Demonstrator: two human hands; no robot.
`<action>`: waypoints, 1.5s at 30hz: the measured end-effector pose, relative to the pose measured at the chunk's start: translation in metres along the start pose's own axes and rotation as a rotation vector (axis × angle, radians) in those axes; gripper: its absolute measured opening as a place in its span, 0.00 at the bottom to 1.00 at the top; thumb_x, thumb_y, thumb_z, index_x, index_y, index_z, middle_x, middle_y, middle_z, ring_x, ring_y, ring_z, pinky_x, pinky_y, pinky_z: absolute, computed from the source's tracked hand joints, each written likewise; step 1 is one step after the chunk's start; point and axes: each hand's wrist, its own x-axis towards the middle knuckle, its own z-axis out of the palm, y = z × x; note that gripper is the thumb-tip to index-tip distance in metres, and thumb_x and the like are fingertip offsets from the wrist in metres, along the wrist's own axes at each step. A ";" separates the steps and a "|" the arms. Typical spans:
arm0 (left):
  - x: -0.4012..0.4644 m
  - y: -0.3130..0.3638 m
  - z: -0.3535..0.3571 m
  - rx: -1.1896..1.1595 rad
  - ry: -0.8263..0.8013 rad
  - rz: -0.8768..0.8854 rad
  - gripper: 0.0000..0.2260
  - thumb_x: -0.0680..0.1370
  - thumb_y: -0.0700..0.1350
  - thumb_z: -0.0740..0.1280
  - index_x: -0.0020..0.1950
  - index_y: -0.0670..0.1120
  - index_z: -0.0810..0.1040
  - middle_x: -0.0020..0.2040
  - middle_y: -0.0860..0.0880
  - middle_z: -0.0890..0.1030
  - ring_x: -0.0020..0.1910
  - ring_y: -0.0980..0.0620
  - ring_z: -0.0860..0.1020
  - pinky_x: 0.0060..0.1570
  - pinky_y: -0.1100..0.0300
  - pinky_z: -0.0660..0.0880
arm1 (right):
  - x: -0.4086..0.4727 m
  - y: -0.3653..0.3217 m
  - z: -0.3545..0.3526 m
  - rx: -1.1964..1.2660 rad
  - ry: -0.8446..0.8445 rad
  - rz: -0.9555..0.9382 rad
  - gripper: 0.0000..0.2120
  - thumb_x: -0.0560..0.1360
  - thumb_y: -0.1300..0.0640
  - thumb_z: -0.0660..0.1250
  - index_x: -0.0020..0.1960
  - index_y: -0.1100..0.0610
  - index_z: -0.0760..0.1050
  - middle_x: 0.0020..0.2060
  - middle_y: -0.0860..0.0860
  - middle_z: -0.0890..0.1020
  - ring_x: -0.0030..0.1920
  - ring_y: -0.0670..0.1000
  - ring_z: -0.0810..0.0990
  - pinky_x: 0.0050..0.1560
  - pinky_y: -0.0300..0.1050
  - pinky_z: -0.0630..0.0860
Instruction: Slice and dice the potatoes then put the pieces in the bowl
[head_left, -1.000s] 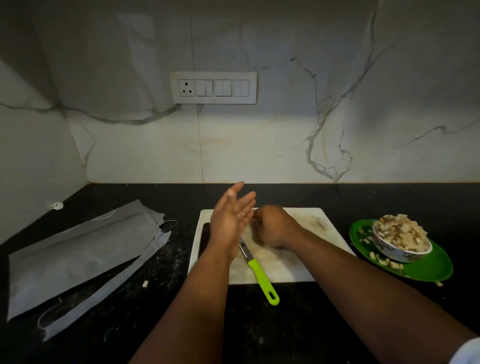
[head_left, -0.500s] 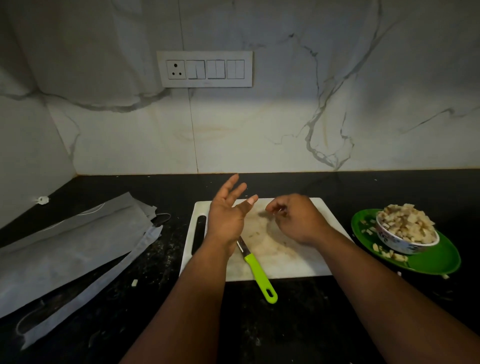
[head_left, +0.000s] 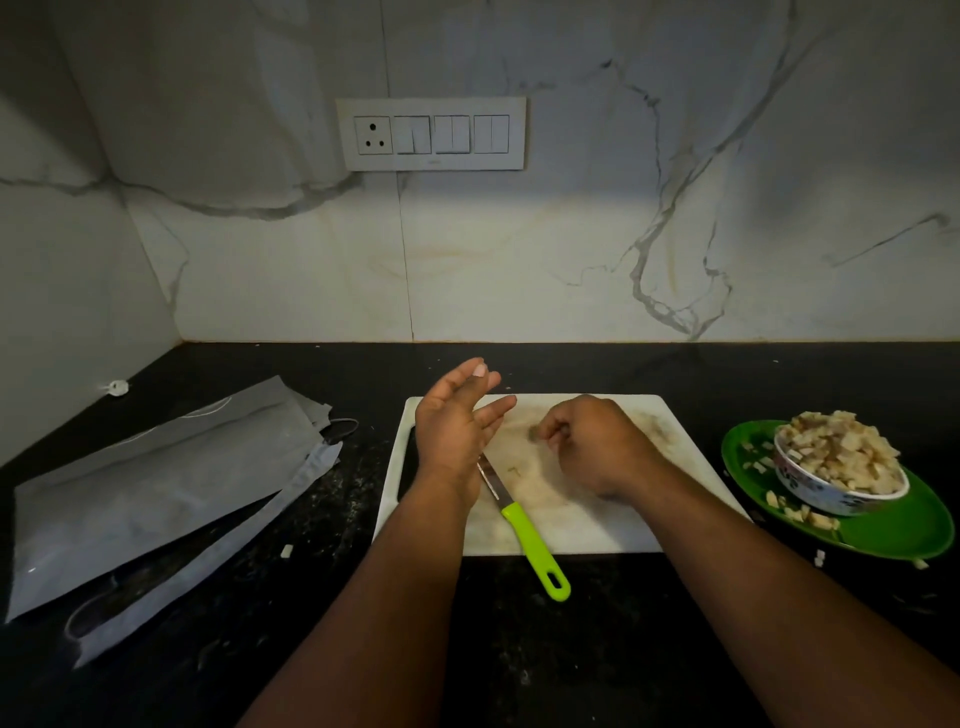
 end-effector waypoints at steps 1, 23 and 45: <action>0.000 0.001 0.000 -0.010 0.007 0.005 0.09 0.82 0.46 0.70 0.62 0.47 0.81 0.55 0.46 0.86 0.49 0.44 0.88 0.54 0.54 0.81 | 0.000 0.004 -0.003 -0.039 0.028 0.045 0.15 0.73 0.66 0.65 0.49 0.49 0.84 0.46 0.43 0.83 0.50 0.46 0.81 0.52 0.38 0.76; 0.005 -0.004 -0.001 0.004 0.011 0.019 0.12 0.82 0.49 0.71 0.63 0.46 0.82 0.53 0.47 0.88 0.47 0.43 0.87 0.49 0.54 0.81 | -0.015 -0.053 0.006 -0.199 -0.196 -0.134 0.06 0.71 0.60 0.68 0.44 0.55 0.84 0.40 0.51 0.84 0.43 0.51 0.81 0.44 0.45 0.79; 0.000 -0.009 0.004 0.171 -0.026 0.097 0.07 0.81 0.46 0.71 0.58 0.47 0.84 0.51 0.47 0.88 0.47 0.51 0.85 0.47 0.59 0.80 | -0.021 -0.063 0.001 -0.325 -0.143 -0.183 0.04 0.71 0.59 0.71 0.42 0.53 0.76 0.43 0.51 0.83 0.41 0.51 0.78 0.41 0.44 0.74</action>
